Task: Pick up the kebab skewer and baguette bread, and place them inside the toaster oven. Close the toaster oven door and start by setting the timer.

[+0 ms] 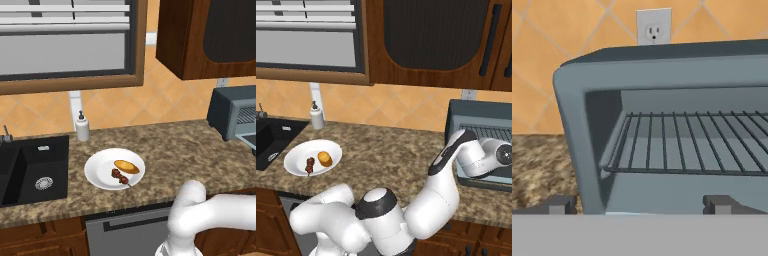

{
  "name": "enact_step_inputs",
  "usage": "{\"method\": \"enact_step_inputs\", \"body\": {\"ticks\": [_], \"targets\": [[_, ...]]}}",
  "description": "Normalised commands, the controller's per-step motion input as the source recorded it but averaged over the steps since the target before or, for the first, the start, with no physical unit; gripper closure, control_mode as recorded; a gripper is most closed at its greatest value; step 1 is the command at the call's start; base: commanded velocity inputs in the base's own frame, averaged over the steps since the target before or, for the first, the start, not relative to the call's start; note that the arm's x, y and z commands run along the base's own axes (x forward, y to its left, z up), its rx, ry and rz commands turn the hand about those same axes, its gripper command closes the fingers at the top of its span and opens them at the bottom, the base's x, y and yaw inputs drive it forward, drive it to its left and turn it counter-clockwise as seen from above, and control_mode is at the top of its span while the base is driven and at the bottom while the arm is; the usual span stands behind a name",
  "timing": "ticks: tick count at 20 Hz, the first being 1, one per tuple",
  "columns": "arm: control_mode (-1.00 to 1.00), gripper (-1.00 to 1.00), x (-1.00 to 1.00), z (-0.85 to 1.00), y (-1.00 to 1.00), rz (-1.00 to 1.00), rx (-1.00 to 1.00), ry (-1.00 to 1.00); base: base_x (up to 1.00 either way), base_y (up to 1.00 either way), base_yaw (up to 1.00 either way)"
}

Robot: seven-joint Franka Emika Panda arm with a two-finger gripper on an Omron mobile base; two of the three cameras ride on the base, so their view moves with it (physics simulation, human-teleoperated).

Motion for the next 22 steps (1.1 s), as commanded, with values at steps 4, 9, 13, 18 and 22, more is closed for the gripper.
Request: {"method": "enact_step_inputs", "body": {"ticks": [4,9,13,18,22], "targets": [[-1.00,-1.00,0.34,0.00,-0.51,-0.04,0.02,0.00,0.00,0.00,0.00],[-1.00,-1.00,0.32,-0.03,-0.19,-0.05,0.01,0.00,0.00,0.00,0.00],[-1.00,-1.00,0.39,-0.03,0.00,-0.05,-0.01,0.00,0.00,0.00,0.00],[-1.00,-1.00,0.15,-0.27,0.00,-0.01,-0.15,-0.07,0.00,0.00,0.00],[-1.00,-1.00,0.00,-0.12,0.01,0.00,-0.10,-0.06,0.00,0.00,0.00]]}}
